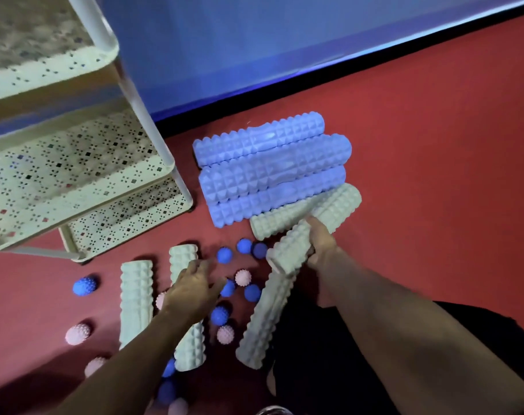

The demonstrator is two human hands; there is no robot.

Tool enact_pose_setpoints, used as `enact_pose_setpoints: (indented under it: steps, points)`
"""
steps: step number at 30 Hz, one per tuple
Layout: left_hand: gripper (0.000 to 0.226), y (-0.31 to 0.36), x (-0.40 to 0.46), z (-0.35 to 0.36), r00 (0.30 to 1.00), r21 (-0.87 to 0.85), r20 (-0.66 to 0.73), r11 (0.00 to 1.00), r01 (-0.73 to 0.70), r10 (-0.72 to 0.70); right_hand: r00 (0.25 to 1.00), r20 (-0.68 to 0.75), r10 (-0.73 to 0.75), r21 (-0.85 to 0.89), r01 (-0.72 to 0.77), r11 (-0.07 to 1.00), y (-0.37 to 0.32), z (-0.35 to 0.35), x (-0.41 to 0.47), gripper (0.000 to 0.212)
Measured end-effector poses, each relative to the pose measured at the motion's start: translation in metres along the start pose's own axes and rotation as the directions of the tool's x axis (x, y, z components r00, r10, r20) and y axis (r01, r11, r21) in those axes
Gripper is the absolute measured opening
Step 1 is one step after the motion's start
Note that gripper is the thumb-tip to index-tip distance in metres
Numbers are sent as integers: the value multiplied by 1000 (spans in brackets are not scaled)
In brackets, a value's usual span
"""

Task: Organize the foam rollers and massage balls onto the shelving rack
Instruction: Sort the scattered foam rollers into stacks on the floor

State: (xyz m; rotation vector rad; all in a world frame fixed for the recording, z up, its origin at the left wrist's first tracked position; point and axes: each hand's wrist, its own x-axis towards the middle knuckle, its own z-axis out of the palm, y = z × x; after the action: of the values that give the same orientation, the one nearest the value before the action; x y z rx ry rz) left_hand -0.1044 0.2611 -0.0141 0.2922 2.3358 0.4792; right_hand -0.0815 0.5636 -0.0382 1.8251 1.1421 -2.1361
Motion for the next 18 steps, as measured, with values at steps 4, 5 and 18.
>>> enact_pose_setpoints:
  steps: [4, 5, 18]
  points:
    - [65, -10, 12, 9, 1000, -14, -2, 1000, -5, 5, 997, 39, 62, 125, -67, 990, -18, 27, 10, 67]
    - [64, -12, 15, 10, 1000, -24, -2, 1000, -6, 6, 996, 49, 75, 116, -80, 990, -19, 31, 14, 69]
    - [59, -28, 27, 25, 998, -70, 27, 996, 55, -53, 972, -235, 0, -98, -24, 995, 8, -4, 52, 61]
